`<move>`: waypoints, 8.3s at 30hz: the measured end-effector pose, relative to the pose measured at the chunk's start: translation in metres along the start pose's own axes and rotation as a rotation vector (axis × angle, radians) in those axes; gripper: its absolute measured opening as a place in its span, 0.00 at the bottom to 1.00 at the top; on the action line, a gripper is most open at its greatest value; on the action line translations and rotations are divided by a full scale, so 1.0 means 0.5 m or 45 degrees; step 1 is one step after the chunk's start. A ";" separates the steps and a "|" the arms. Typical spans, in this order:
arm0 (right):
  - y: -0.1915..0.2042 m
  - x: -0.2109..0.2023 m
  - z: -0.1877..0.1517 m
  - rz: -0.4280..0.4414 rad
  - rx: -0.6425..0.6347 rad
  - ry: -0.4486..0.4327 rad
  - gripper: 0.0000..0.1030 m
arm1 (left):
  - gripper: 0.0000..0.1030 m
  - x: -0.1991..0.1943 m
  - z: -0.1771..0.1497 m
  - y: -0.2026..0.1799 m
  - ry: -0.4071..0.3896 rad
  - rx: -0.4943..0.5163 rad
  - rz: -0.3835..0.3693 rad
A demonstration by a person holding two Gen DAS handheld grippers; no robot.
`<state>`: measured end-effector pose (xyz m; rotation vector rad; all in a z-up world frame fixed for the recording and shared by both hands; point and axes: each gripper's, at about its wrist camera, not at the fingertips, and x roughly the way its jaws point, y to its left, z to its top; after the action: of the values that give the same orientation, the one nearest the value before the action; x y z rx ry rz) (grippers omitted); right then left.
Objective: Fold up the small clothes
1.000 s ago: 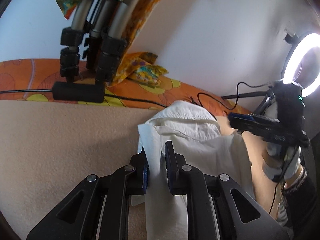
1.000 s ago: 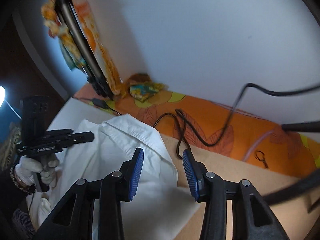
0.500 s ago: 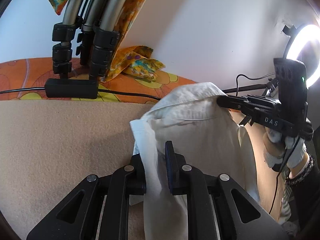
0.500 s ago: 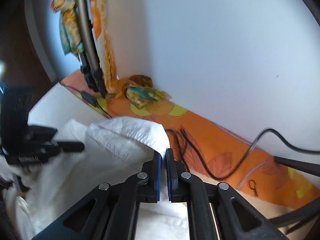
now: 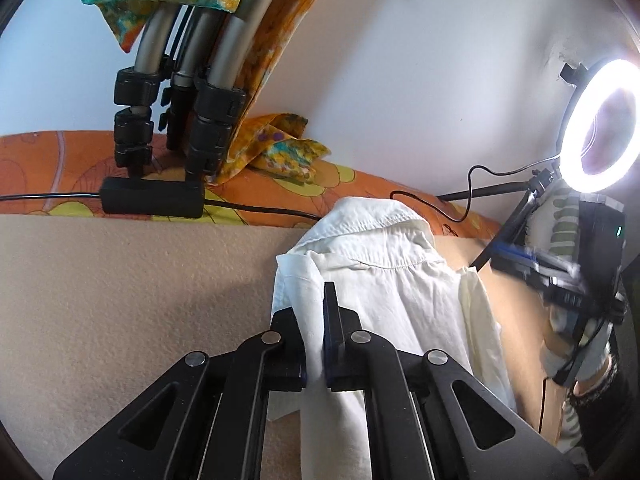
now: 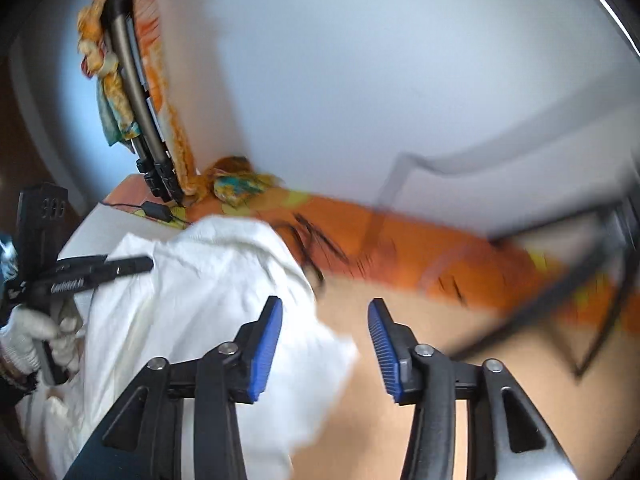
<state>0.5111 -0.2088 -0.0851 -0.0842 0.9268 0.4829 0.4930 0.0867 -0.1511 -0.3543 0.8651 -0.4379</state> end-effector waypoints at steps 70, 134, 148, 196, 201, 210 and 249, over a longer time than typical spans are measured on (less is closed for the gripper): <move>0.245 -0.409 -0.520 0.064 -0.423 -0.143 0.06 | 0.05 -0.390 -0.440 -0.231 0.078 0.439 0.067; 0.217 -0.286 -0.380 0.241 -0.112 -0.002 0.28 | 0.07 -0.392 -0.380 -0.242 0.055 0.367 0.060; 0.185 -0.283 -0.438 0.201 -0.209 0.157 0.30 | 0.07 -0.353 -0.448 -0.161 0.277 0.352 0.195; 0.031 -0.248 -0.363 0.279 0.276 0.115 0.45 | 0.25 -0.332 -0.303 -0.082 0.069 0.051 0.214; 0.023 -0.259 -0.414 0.402 0.338 0.174 0.57 | 0.44 -0.374 -0.350 -0.062 0.106 -0.143 0.054; 0.016 -0.258 -0.462 0.533 0.452 0.216 0.57 | 0.44 -0.404 -0.425 -0.052 0.120 -0.319 -0.038; 0.534 -0.370 -0.449 0.579 -0.399 0.287 0.00 | 0.19 -0.403 -0.438 -0.167 0.216 0.263 -0.042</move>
<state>0.1343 -0.0995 -0.0401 -0.2175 1.0880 1.0566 0.1861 0.0901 -0.1129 -0.1425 0.9699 -0.5885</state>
